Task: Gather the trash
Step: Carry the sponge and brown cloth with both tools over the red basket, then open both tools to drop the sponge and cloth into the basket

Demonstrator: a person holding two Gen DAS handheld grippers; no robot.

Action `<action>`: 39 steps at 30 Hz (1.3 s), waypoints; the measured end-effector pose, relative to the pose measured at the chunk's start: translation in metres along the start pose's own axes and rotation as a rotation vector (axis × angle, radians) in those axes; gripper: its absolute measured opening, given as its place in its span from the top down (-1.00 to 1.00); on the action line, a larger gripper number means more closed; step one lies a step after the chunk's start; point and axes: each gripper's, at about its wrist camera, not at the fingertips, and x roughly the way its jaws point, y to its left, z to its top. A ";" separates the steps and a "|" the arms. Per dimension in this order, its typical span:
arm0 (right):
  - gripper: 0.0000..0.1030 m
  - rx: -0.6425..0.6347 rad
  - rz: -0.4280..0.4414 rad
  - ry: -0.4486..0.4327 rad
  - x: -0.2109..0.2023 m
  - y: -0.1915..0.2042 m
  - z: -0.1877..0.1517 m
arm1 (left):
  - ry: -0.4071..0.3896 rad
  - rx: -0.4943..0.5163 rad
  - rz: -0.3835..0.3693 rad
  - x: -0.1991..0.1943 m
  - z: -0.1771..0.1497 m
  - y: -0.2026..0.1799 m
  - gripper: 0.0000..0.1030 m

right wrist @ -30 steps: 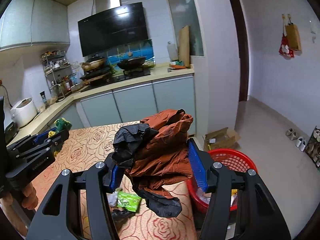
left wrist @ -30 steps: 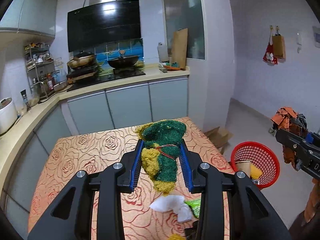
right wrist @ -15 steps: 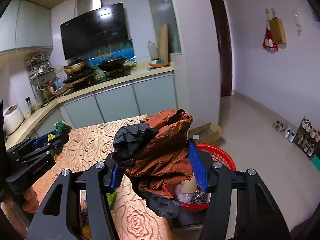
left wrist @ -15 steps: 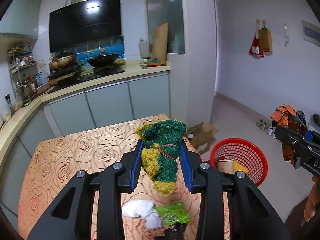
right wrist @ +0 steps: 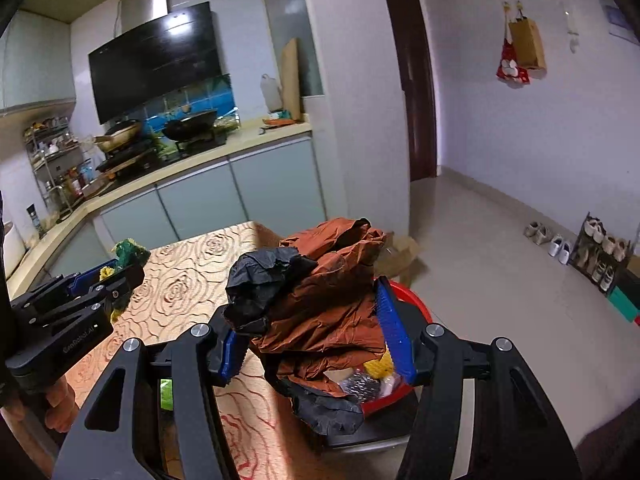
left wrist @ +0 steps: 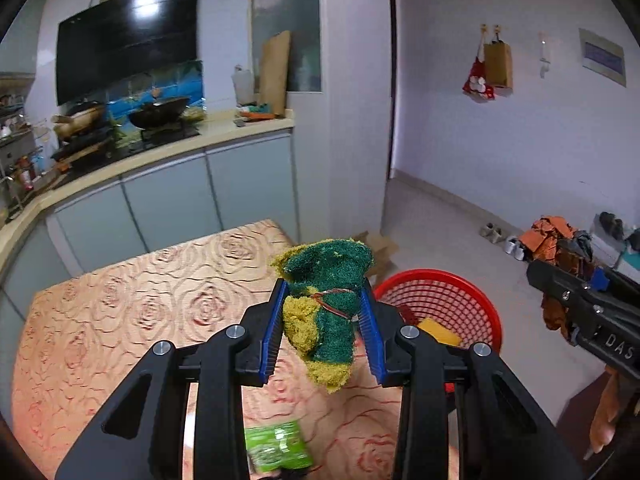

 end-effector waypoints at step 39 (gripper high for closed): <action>-0.08 -0.058 -0.078 0.284 0.121 -0.045 -0.025 | 0.225 0.049 -0.191 0.142 -0.017 -0.059 0.28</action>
